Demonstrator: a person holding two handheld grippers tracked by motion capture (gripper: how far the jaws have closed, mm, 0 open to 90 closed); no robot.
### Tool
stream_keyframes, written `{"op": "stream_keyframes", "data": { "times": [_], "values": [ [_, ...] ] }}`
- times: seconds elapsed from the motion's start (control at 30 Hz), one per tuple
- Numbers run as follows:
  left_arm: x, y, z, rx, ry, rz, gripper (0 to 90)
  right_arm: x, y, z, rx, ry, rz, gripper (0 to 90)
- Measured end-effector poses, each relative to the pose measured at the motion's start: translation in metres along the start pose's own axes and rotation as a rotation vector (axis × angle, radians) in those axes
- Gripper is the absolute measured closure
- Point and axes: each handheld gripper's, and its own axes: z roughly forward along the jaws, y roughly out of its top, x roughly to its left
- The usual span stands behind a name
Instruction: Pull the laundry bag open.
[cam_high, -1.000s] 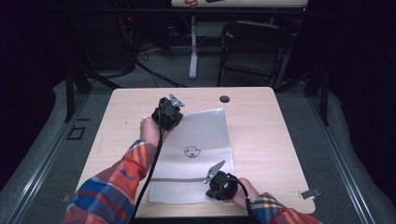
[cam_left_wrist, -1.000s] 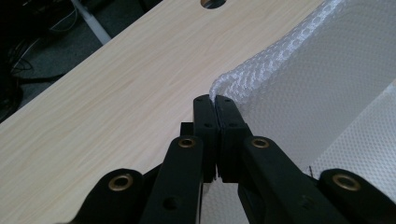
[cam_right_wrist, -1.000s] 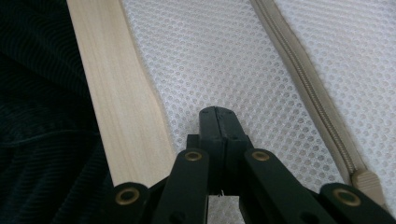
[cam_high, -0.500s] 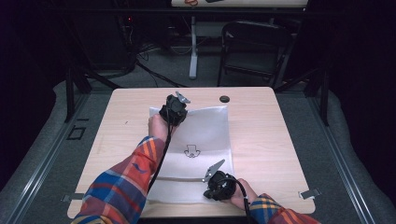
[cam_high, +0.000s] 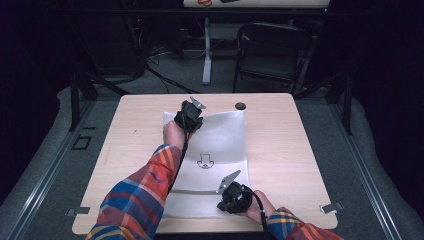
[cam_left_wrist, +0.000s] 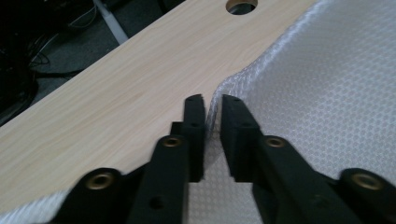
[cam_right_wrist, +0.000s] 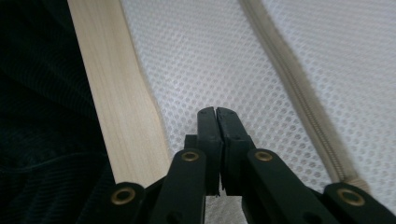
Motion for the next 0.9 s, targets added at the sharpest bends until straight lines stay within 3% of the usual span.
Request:
{"op": "stream_keyframes", "data": {
  "times": [0.07, 0.1, 0.13, 0.17, 0.2, 0.23, 0.27, 0.3, 0.37, 0.4, 0.47, 0.53, 0.8, 0.9],
  "values": [
    [0.002, 0.0, 0.002, 0.0, -0.009, -0.024, 59.9, -0.002, 0.001, -0.006, -0.032, -0.011, 0.016, 83.5],
    [0.002, 0.0, 0.003, 0.004, -0.006, -0.035, 52.5, -0.006, 0.004, -0.017, 0.044, -0.057, -0.048, 80.4],
    [0.002, -0.001, 0.003, 0.012, -0.01, -0.042, 47.2, -0.006, 0.003, -0.019, 0.002, -0.05, -0.004, 76.7],
    [0.002, -0.002, 0.003, 0.014, -0.023, -0.051, 42.1, -0.008, 0.002, -0.022, -0.025, -0.048, 0.012, 73.8],
    [0.003, -0.003, 0.002, 0.016, -0.028, -0.055, 37.9, -0.011, 0.001, -0.025, -0.038, -0.06, 0.014, 70.1],
    [0.003, -0.003, 0.001, 0.017, -0.033, -0.054, 31.8, -0.016, -0.001, -0.033, -0.046, -0.086, 0.028, 60.0],
    [0.004, -0.004, 0.0, 0.017, -0.049, -0.063, 31.8, -0.016, -0.001, -0.033, -0.046, -0.086, 0.028, 60.0],
    [0.004, -0.006, -0.002, 0.015, -0.057, -0.062, 25.8, -0.021, -0.003, -0.04, -0.053, -0.103, 0.06, 47.2],
    [0.004, -0.009, -0.006, 0.018, -0.083, -0.061, 23.9, -0.024, -0.005, -0.042, -0.066, -0.1, 0.084, 43.4],
    [0.003, -0.013, -0.01, 0.024, -0.104, -0.05, 19.9, -0.028, -0.007, -0.047, -0.07, -0.128, 0.1, 32.7],
    [0.002, -0.016, -0.012, 0.025, -0.12, -0.048, 17.0, -0.029, -0.008, -0.05, -0.074, -0.135, 0.11, 29.1],
    [0.0, -0.023, -0.016, 0.027, -0.141, -0.045, 15.8, -0.034, -0.011, -0.055, -0.072, -0.163, 0.14, 18.0],
    [-0.01, -0.057, -0.038, 0.043, -0.242, -0.052, 12.4, -0.043, -0.018, -0.066, -0.059, -0.203, 0.196, 6.1],
    [-0.012, -0.064, -0.042, 0.051, -0.259, -0.049, 11.1, -0.047, -0.022, -0.069, -0.05, -0.212, 0.208, 2.6]
  ]
}}
